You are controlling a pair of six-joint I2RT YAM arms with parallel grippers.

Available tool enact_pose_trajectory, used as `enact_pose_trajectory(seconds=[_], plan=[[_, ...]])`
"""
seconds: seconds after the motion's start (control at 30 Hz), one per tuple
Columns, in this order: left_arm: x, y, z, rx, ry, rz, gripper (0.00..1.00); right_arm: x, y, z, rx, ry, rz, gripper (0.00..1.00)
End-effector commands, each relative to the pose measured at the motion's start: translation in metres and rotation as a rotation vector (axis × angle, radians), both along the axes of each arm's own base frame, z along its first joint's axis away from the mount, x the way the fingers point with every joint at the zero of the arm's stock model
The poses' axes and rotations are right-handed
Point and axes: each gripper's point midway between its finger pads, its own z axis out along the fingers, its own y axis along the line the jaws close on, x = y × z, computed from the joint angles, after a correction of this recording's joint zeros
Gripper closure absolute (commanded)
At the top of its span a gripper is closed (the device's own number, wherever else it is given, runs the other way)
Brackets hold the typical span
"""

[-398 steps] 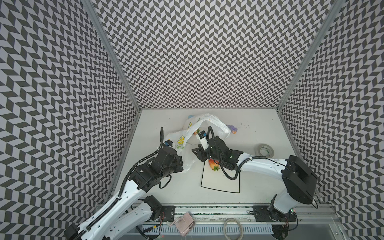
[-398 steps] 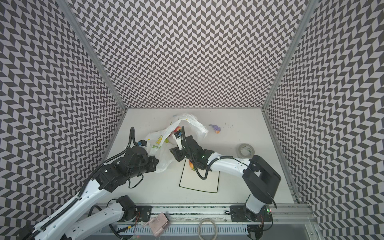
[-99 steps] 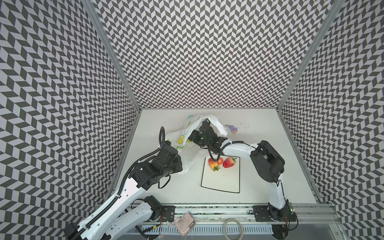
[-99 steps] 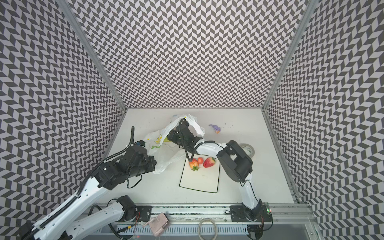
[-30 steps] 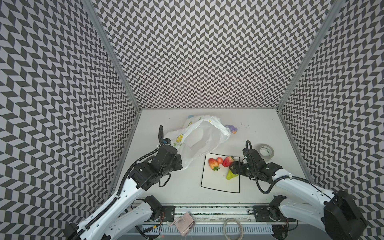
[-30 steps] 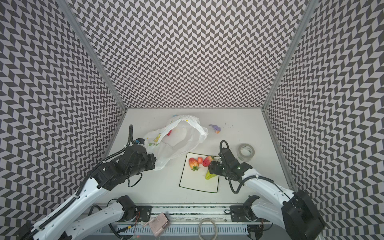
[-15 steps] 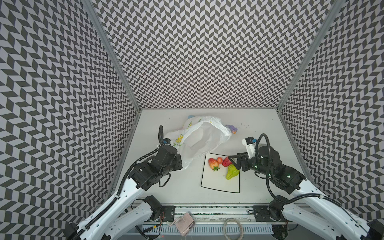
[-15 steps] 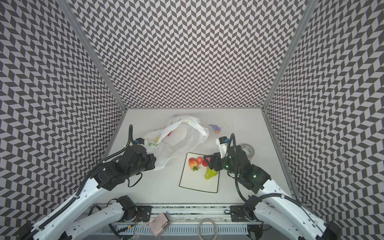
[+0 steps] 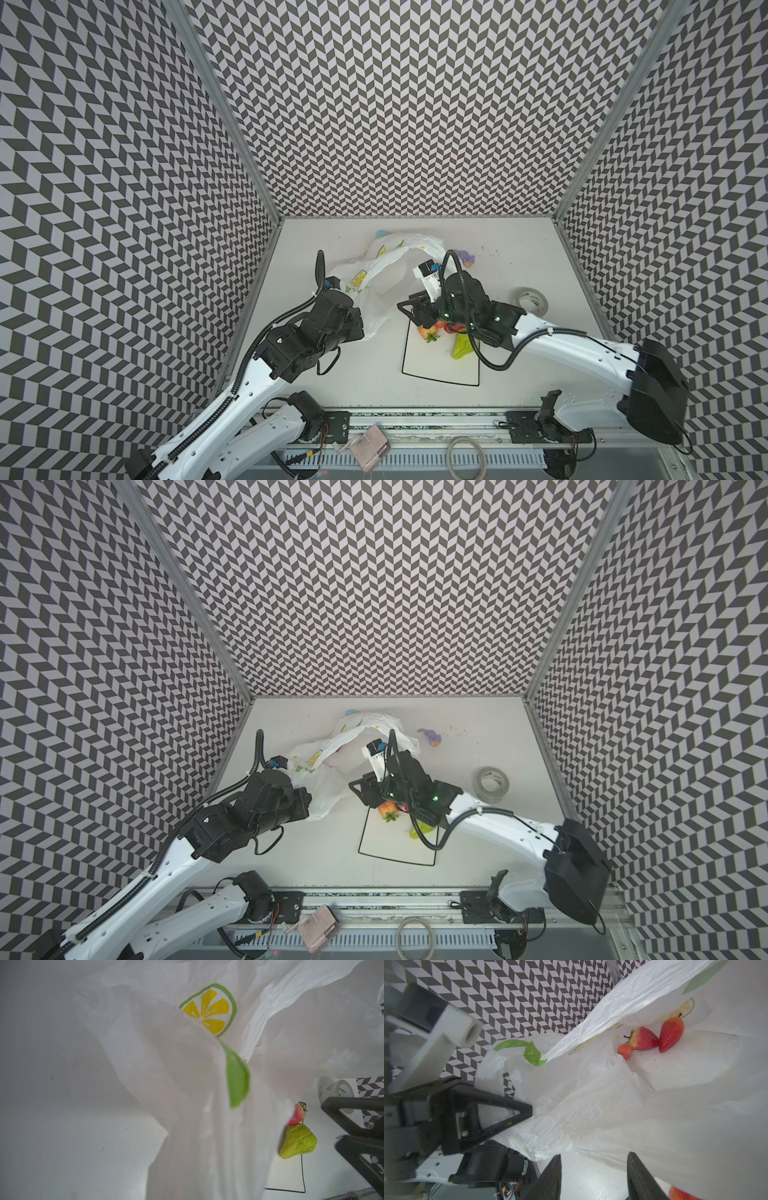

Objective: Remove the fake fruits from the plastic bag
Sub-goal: 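Move the right gripper back over the bag and lower it inside, then close the right gripper on the red pear inside the bag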

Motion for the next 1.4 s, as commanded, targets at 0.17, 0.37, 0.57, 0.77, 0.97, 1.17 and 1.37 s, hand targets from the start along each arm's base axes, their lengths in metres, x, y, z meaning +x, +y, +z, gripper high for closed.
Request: enact_pose_trajectory(seconds=[0.17, 0.37, 0.57, 0.77, 0.97, 1.17, 1.37], plan=[[0.001, 0.001, 0.005, -0.008, -0.005, 0.023, 1.00, 0.023, 0.048, -0.018, 0.241, 0.357, -0.113, 0.59], [0.000, 0.001, 0.004, -0.010, 0.004, 0.021, 1.00, 0.061, 0.059, -0.045, 0.274, 0.435, -0.264, 0.58], [-0.002, 0.002, 0.004, 0.005, 0.005, 0.006, 1.00, 0.114, 0.067, -0.057, 0.294, 0.415, -0.383, 0.51], [-0.002, -0.002, 0.006, 0.003, -0.005, -0.027, 1.00, 0.150, 0.078, -0.083, 0.277, 0.416, -0.441, 0.40], [-0.002, -0.003, 0.008, -0.004, -0.024, -0.039, 1.00, 0.173, 0.090, -0.101, 0.259, 0.408, -0.478, 0.35], [-0.004, -0.006, 0.009, -0.017, -0.036, -0.063, 1.00, 0.195, 0.098, -0.122, 0.237, 0.399, -0.533, 0.33], [-0.004, -0.010, 0.015, -0.021, -0.055, -0.100, 1.00, 0.212, 0.099, -0.139, 0.217, 0.386, -0.606, 0.31]])
